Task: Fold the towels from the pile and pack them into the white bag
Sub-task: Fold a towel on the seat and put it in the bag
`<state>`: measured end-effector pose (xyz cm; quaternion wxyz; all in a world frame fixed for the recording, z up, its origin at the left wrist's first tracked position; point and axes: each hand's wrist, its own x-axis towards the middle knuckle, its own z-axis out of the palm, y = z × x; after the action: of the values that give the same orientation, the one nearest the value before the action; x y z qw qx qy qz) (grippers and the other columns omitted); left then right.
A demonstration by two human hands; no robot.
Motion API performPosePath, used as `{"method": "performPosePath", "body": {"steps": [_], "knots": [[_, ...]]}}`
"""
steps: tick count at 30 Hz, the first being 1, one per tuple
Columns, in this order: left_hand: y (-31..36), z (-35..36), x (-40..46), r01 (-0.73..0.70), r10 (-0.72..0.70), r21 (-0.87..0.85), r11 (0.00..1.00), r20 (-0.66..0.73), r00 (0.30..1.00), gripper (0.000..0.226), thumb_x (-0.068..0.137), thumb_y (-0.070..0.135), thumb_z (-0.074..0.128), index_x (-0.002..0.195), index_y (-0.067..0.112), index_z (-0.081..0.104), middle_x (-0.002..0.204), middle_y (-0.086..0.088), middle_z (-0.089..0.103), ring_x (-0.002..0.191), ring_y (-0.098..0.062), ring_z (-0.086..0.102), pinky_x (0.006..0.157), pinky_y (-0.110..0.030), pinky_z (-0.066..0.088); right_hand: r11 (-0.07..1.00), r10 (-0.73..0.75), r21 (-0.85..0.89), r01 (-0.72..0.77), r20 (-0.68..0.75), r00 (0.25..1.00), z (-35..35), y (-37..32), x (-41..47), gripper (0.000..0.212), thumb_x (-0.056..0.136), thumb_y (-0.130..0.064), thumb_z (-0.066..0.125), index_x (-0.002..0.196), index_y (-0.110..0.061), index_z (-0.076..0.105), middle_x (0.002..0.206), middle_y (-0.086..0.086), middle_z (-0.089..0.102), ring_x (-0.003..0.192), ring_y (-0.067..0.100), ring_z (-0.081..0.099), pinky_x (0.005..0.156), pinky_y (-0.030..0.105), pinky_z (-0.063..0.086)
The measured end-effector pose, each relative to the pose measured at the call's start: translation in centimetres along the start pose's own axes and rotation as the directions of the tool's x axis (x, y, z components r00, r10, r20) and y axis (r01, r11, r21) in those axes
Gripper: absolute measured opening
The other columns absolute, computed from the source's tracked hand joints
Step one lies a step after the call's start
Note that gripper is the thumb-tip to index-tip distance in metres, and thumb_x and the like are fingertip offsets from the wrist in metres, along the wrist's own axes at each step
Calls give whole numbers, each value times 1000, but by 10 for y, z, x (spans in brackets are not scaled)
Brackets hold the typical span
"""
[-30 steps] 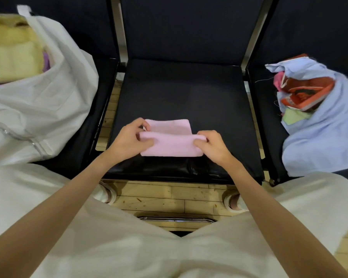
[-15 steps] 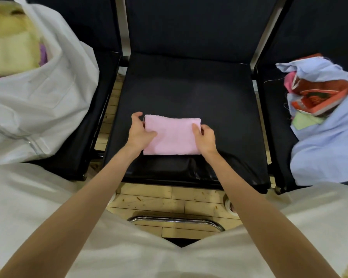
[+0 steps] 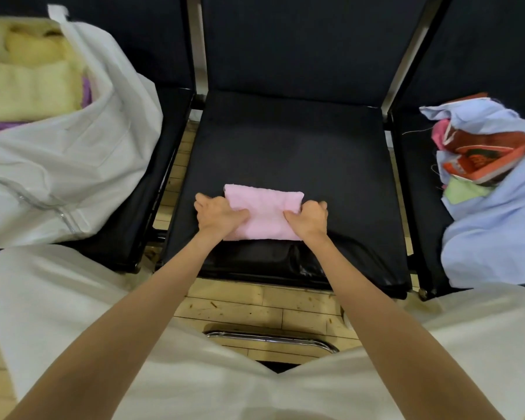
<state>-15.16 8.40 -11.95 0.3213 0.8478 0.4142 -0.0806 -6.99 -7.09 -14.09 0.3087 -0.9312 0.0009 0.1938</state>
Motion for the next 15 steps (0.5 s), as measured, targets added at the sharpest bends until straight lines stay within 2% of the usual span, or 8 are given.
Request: {"method": "performPosePath", "body": {"steps": [2,4,5,8,10,12,15], "knots": [[-6,-14,0,-12,12,-119,993,-2,1000,38,80,38,68,90,5,55,128,-14,39,108,-27,45,84,-32,40,998,-35,53,35,0,999,0,-8,-5,25,83,-27,61,69,-11,49,112,17,52,103,27,50,83,33,47],[-14,-35,0,-48,35,-236,971,-62,998,35,81,34,67,96,4,55,114,-10,52,88,-21,51,70,-29,40,983,-88,166,81,35,996,1,-26,-14,23,83,-24,63,71,-13,46,100,12,53,85,20,53,64,24,42],[-18,-50,-2,-70,42,-290,954,-101,994,36,82,29,67,103,3,54,106,-6,54,85,-19,51,67,-28,38,966,-118,237,102,57,991,1,-38,-19,19,84,-22,63,77,-12,48,97,10,55,82,18,54,61,22,41],[-28,-99,-4,-170,77,-399,901,-239,968,38,85,20,65,114,2,50,101,-5,54,89,-16,51,68,-25,38,886,-182,449,119,99,978,0,-85,-35,21,84,-16,66,98,-12,51,103,6,59,92,16,57,72,25,48],[-37,-133,-3,-271,117,-418,867,-358,927,32,84,18,66,108,5,50,100,-6,56,88,-16,53,69,-24,39,836,-222,529,143,88,971,-2,-120,-44,30,82,-14,70,103,-13,48,104,3,58,92,13,58,69,20,48],[-45,-167,-2,-342,136,-431,835,-439,888,26,84,15,66,101,10,46,93,-2,54,84,-14,52,62,-20,37,782,-255,607,140,107,961,-3,-154,-52,38,81,-14,73,107,-15,45,98,-4,56,87,5,56,66,17,48],[-61,-209,-1,-407,136,-456,791,-518,844,26,82,13,65,97,10,44,83,7,50,77,-11,49,61,-16,39,742,-303,660,118,173,937,-1,-196,-62,35,80,-13,74,108,-12,54,99,-3,62,90,8,62,74,24,54]]}}
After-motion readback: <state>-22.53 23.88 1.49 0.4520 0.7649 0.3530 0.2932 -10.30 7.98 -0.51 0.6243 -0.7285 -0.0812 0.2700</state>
